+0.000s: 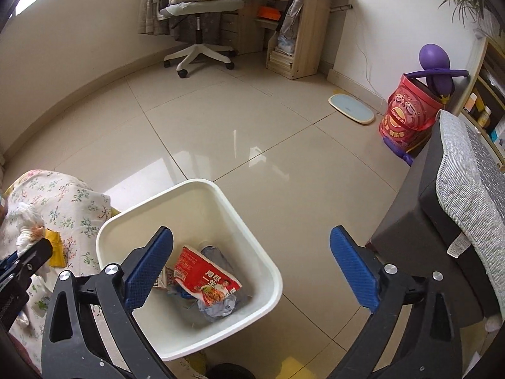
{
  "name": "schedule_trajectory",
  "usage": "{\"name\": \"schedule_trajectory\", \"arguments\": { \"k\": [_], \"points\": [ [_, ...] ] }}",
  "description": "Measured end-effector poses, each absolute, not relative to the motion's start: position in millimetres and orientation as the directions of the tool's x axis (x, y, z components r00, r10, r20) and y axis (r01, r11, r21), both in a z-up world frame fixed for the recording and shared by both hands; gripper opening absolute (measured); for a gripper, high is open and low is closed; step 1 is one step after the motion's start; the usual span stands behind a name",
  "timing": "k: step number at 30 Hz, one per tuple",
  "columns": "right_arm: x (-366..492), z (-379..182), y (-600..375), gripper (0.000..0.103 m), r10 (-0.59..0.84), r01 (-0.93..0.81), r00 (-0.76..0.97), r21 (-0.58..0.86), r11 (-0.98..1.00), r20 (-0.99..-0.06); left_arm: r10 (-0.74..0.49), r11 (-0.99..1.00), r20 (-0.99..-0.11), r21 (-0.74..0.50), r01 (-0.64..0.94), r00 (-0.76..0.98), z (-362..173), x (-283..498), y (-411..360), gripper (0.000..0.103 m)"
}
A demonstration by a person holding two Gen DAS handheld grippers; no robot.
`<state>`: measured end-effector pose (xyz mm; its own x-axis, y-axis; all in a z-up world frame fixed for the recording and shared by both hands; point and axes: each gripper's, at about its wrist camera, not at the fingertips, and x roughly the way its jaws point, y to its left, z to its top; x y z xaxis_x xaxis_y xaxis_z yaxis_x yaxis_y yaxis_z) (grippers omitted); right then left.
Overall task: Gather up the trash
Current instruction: 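Drop the tissue wad and red snack bag into the white bin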
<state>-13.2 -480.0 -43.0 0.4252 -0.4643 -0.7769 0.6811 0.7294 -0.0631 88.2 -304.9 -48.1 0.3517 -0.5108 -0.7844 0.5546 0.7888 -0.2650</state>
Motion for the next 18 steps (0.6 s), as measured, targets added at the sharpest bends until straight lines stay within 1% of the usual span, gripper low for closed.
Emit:
{"name": "schedule_trajectory", "arguments": {
  "k": [2, 3, 4, 7, 10, 12, 15, 18],
  "points": [
    [-19, -41, -487, 0.096, -0.476, 0.697, 0.419, -0.062, 0.714, -0.773, -0.524, 0.772, -0.792, -0.288, 0.567, 0.311, -52, 89, -317, 0.038],
    [-21, -40, -491, 0.096, -0.485, 0.706, 0.415, -0.064, 0.705, -0.770, -0.523, 0.773, -0.797, -0.294, 0.562, 0.302, -54, 90, -320, 0.046],
    [-22, -40, -492, 0.096, -0.493, 0.712, 0.411, -0.067, 0.699, -0.767, -0.527, 0.773, -0.796, -0.305, 0.557, 0.296, -54, 90, -321, 0.051],
    [-25, -38, -493, 0.096, -0.499, 0.714, 0.417, -0.066, 0.697, -0.760, -0.531, 0.771, -0.794, -0.307, 0.559, 0.296, -54, 90, -318, 0.053],
    [-20, -38, -482, 0.096, -0.489, 0.693, 0.433, -0.068, 0.718, -0.757, -0.513, 0.783, -0.794, -0.277, 0.557, 0.326, -52, 89, -309, 0.059],
    [-17, -37, -472, 0.096, -0.487, 0.675, 0.447, -0.073, 0.734, -0.751, -0.494, 0.800, -0.790, -0.249, 0.546, 0.364, -49, 89, -299, 0.060],
    [-12, -34, -450, 0.096, -0.480, 0.647, 0.477, -0.077, 0.759, -0.736, -0.441, 0.836, -0.773, -0.169, 0.523, 0.456, -41, 85, -279, 0.064],
    [-4, -32, -428, 0.096, -0.464, 0.607, 0.511, -0.079, 0.791, -0.724, -0.387, 0.866, -0.751, -0.097, 0.491, 0.535, -34, 83, -258, 0.066]
  ]
}}
